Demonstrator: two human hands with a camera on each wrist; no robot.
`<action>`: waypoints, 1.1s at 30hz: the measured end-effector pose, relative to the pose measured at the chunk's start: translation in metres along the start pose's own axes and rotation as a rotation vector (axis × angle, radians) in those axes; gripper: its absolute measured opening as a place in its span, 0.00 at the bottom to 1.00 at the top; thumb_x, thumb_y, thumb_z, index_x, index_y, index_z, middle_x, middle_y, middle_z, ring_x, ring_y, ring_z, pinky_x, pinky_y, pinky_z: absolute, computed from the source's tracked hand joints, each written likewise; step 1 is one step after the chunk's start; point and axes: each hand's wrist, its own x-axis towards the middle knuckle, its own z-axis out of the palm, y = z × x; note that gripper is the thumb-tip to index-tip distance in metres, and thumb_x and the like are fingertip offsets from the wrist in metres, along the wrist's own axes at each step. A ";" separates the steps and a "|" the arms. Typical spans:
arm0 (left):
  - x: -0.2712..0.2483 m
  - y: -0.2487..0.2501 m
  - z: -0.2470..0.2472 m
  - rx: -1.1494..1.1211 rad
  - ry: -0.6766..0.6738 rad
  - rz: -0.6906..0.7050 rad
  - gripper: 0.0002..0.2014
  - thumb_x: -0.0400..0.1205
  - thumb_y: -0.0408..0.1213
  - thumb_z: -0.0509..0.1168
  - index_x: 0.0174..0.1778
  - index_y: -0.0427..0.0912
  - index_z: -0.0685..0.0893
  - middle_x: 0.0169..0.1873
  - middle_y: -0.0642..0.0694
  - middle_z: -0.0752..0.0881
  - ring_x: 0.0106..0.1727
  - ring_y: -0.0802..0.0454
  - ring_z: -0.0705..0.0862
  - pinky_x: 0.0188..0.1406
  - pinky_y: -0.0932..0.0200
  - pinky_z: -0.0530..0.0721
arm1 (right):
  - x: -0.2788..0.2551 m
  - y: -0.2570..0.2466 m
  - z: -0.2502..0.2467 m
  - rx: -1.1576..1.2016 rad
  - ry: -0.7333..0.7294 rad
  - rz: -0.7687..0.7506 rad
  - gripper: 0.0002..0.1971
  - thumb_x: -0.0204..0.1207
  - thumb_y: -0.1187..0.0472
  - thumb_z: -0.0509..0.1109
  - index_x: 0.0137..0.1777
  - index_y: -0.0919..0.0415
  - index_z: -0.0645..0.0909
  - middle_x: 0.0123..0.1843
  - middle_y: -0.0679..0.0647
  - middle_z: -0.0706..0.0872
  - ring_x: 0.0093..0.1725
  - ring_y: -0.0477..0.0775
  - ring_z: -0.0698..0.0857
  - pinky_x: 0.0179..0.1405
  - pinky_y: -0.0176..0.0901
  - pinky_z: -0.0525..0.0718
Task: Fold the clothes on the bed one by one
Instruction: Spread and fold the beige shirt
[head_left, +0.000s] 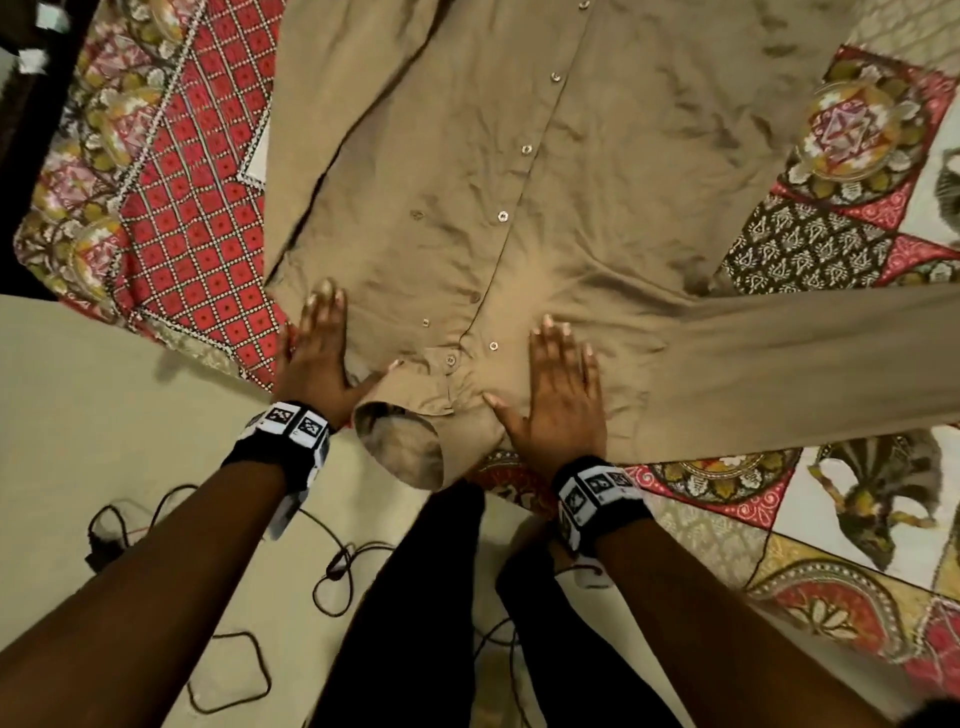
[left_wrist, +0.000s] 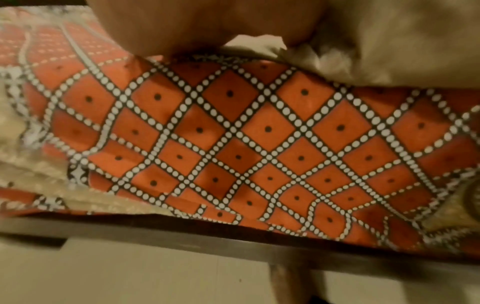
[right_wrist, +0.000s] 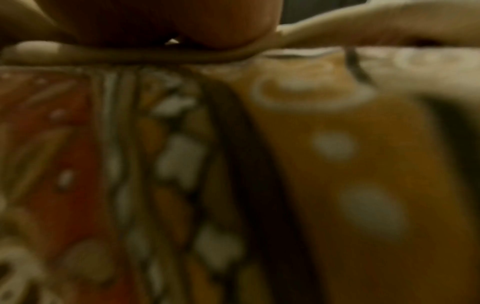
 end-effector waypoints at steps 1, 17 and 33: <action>-0.002 0.000 -0.002 -0.012 0.006 -0.036 0.54 0.72 0.79 0.48 0.88 0.50 0.39 0.88 0.52 0.40 0.88 0.51 0.42 0.83 0.33 0.48 | -0.003 0.000 -0.002 0.003 0.005 0.062 0.50 0.80 0.26 0.52 0.90 0.63 0.49 0.92 0.58 0.47 0.90 0.59 0.46 0.89 0.63 0.45; 0.099 -0.041 -0.109 -0.477 0.086 -0.163 0.27 0.73 0.38 0.75 0.68 0.37 0.81 0.59 0.36 0.84 0.61 0.37 0.83 0.63 0.53 0.80 | 0.194 -0.111 -0.117 1.129 0.143 0.520 0.07 0.82 0.68 0.69 0.51 0.60 0.88 0.37 0.54 0.89 0.32 0.43 0.86 0.36 0.38 0.86; 0.170 -0.078 -0.114 -0.300 -0.447 0.027 0.22 0.76 0.57 0.61 0.56 0.48 0.90 0.54 0.44 0.89 0.57 0.42 0.86 0.53 0.54 0.79 | 0.510 -0.113 -0.150 0.863 0.225 0.748 0.15 0.69 0.50 0.75 0.47 0.60 0.84 0.47 0.51 0.88 0.42 0.50 0.84 0.39 0.36 0.84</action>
